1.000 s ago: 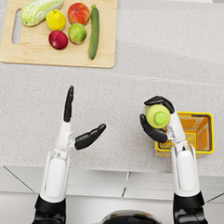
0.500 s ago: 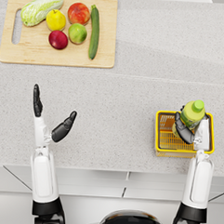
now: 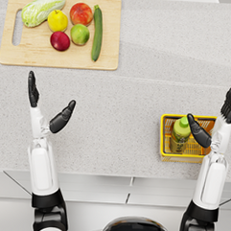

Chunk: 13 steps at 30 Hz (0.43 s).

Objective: Pick up the green tea and place it into the yellow basket

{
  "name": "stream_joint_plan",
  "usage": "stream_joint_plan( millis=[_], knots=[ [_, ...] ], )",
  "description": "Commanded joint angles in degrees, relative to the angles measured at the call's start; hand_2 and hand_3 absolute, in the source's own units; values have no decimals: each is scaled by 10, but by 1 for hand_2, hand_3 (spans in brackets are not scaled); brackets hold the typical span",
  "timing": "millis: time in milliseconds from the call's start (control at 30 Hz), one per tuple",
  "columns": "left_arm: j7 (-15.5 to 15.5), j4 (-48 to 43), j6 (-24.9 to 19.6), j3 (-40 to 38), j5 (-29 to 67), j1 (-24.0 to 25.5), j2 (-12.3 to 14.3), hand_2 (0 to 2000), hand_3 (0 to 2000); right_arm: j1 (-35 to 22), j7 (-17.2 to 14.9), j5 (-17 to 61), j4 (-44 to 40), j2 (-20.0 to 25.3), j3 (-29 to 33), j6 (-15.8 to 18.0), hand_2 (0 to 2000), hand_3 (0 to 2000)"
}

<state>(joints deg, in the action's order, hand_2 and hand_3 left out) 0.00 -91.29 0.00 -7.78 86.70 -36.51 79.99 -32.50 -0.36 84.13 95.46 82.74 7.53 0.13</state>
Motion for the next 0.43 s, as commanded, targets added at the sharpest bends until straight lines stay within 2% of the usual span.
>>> stream_joint_plan(
  millis=[33, 433],
  knots=[
    [0, 1, 0, -7, 0, 1, 0, 0, 0, -6, 1, 0, -27, -1, 16, 0, 0, 0],
    [0, 4, 0, -23, 0, 6, 1, 0, 0, 3, 4, 0, -28, 1, 16, -1, 0, 0]
  ],
)
